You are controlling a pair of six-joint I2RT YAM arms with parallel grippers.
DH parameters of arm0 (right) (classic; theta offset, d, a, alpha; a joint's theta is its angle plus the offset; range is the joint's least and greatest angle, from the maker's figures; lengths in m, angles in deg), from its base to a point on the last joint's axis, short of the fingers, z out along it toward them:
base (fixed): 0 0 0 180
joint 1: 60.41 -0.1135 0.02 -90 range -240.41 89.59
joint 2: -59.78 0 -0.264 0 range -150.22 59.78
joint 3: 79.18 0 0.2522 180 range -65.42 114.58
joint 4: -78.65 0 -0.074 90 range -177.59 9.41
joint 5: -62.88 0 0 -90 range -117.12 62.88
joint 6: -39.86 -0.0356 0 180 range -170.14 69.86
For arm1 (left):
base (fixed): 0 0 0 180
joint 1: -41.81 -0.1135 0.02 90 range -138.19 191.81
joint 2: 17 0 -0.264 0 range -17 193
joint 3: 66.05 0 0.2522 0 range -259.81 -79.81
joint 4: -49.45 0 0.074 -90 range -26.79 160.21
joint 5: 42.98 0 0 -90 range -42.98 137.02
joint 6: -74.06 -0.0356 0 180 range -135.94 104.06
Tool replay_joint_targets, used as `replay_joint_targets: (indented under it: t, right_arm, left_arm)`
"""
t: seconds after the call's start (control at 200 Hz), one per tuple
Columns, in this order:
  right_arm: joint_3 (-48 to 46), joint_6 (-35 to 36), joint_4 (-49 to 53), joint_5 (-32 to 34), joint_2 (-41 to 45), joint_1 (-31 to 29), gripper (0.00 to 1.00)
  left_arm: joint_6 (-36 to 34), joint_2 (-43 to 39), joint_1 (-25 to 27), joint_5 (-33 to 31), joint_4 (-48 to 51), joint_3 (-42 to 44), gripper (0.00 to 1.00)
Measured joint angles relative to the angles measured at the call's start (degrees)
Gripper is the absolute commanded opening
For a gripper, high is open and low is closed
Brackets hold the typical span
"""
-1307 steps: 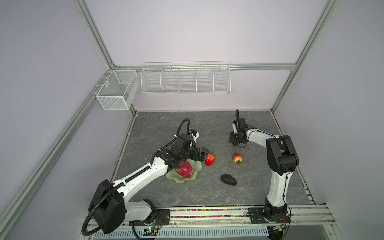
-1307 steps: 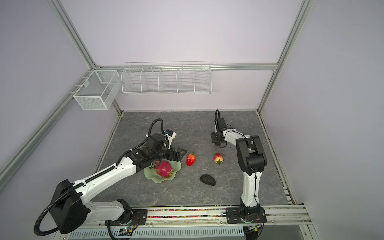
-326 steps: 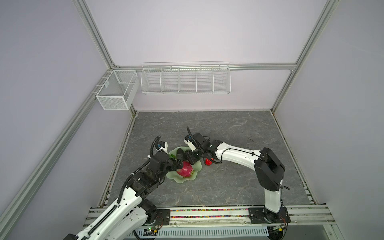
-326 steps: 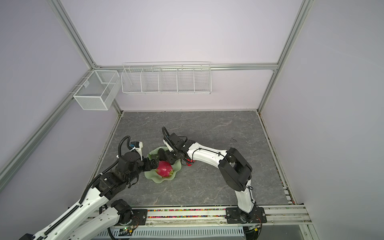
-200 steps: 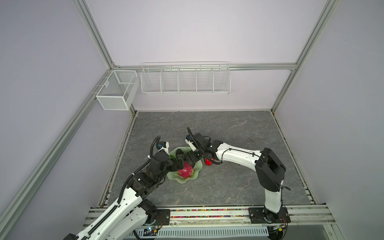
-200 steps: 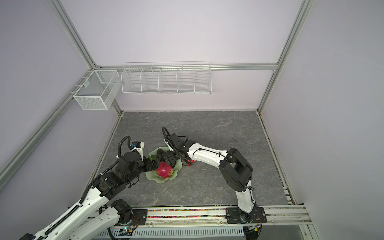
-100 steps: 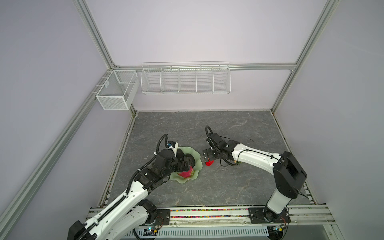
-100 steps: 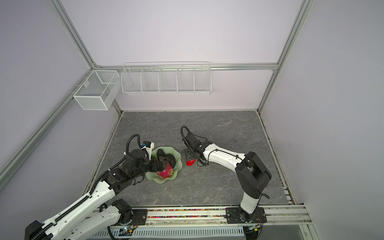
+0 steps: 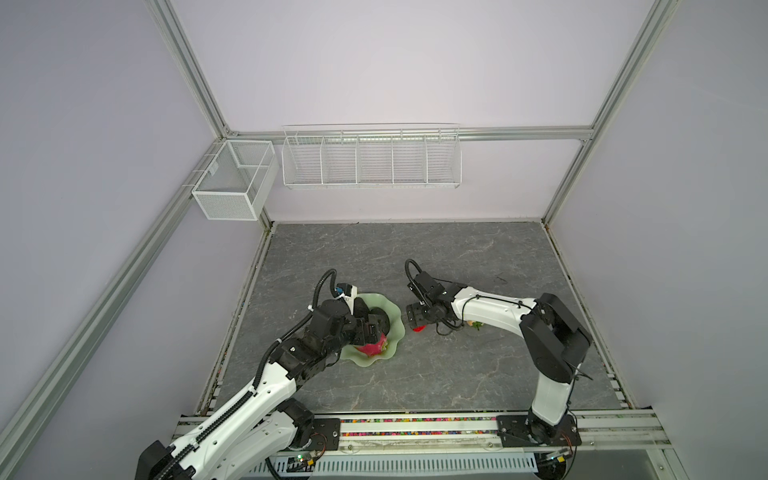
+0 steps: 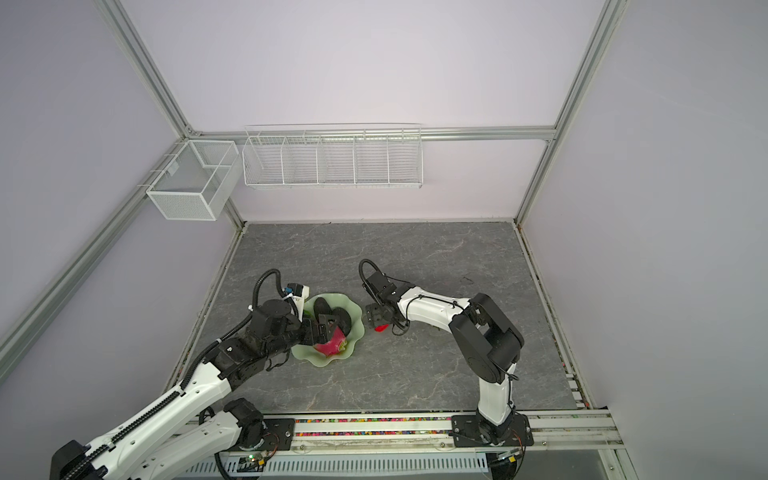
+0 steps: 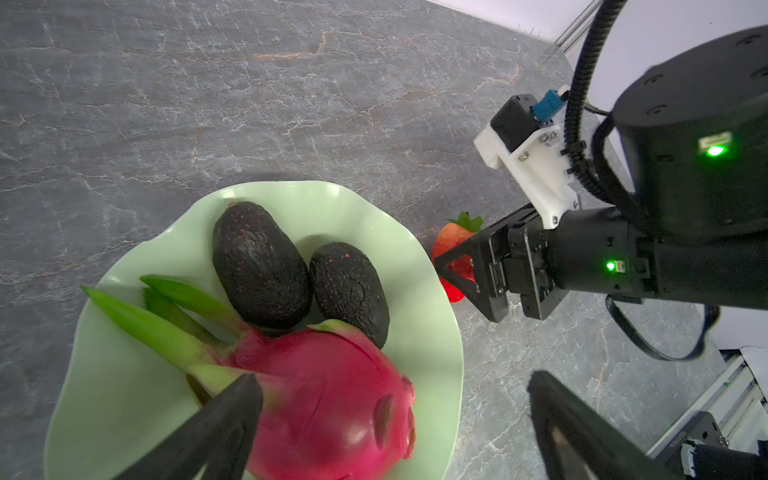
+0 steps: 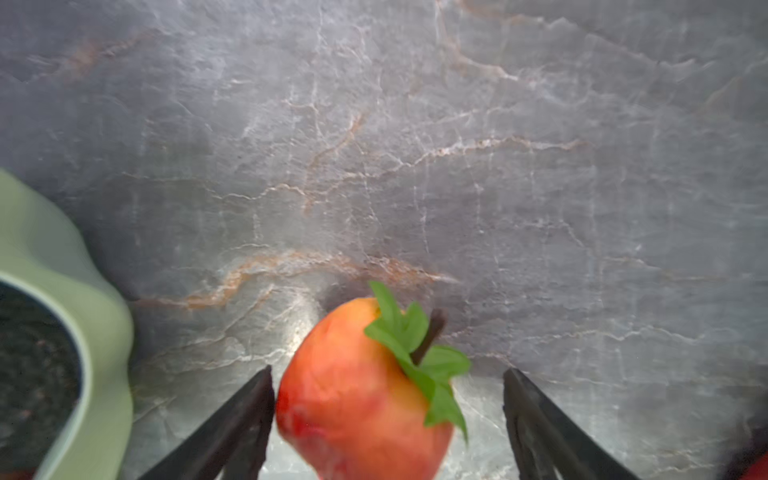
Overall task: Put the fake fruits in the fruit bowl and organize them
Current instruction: 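Grasp the red strawberry beside the bowl with the right gripper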
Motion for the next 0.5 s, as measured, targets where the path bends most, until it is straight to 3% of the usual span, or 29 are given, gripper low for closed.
replay_joint_targets:
  t: [0.11, 0.345, 0.5]
  right_arm:
    - [0.0, -0.42, 0.07, -0.15, -0.02, 0.09, 0.67]
    - [0.0, -0.44, 0.09, -0.2, -0.02, 0.74, 0.55]
    - [-0.98, 0.81, -0.79, -0.66, 0.76, 0.96, 0.52]
  left_arm:
    - [-0.02, 0.46, 0.0, 0.04, -0.57, 0.0, 0.99]
    - [0.0, 1.16, 0.0, 0.07, -0.96, 0.0, 0.99]
    - [0.0, 1.07, 0.0, 0.0, -1.07, 0.0, 0.99]
